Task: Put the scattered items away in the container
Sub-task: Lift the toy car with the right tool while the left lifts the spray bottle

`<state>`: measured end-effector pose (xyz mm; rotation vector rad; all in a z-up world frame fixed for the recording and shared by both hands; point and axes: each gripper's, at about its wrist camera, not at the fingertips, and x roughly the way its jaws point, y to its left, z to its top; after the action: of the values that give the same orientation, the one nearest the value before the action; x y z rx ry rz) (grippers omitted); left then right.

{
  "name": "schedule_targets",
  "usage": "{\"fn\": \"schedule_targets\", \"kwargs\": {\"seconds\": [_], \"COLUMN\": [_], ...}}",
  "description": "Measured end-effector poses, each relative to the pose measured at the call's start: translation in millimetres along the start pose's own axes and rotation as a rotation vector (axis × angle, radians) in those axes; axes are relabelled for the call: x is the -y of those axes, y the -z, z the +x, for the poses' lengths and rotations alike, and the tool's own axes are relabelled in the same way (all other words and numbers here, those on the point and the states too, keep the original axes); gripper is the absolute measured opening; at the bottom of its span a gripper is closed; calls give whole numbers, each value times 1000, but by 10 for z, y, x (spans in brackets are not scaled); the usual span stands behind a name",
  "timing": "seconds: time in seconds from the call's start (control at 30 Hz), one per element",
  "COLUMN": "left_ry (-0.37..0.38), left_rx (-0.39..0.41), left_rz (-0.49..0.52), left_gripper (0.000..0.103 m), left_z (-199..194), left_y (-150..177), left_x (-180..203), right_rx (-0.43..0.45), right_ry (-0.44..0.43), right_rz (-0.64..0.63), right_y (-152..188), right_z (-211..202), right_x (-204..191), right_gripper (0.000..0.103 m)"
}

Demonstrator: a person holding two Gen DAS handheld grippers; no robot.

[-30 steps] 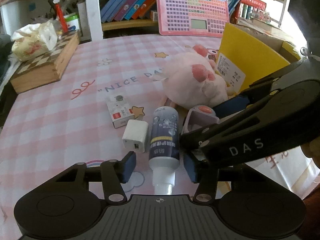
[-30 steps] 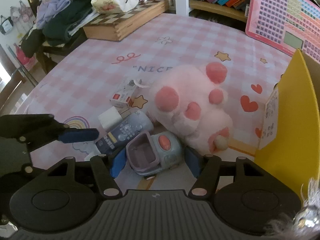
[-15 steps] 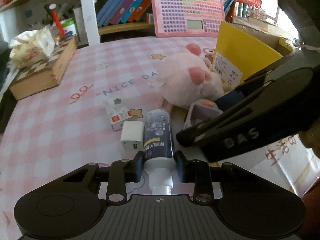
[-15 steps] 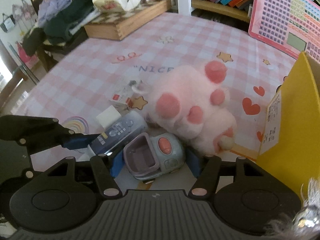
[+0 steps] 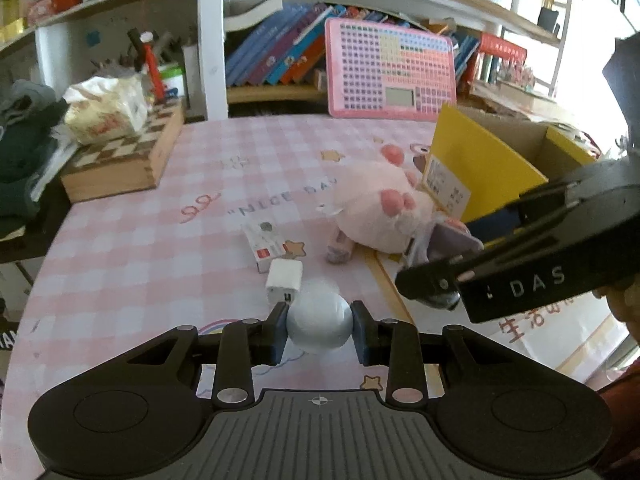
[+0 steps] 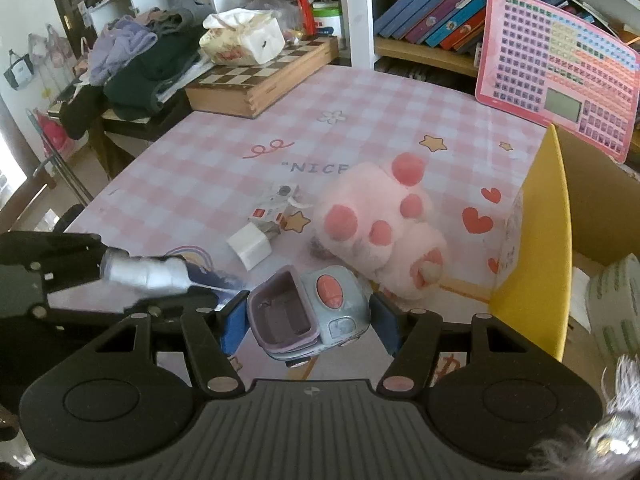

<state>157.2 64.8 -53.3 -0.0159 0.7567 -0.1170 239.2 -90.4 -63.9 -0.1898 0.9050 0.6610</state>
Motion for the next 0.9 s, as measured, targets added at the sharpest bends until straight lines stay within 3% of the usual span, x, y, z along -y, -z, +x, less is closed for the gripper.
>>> {"fn": "schedule_targets", "kwargs": {"seconds": [0.47, 0.9], "left_ry": [1, -19], "left_rx": [-18, -58], "left_rz": [17, 39], "left_gripper": [35, 32], "left_z": [10, 143], "left_y": [75, 185], "left_x": [35, 61], "right_rx": [-16, -35], "right_ry": [-3, -9], "right_rz": [5, 0], "right_y": [110, 153], "right_z": [-44, -26], "right_x": [-66, -65], "right_gripper": [61, 61]}}
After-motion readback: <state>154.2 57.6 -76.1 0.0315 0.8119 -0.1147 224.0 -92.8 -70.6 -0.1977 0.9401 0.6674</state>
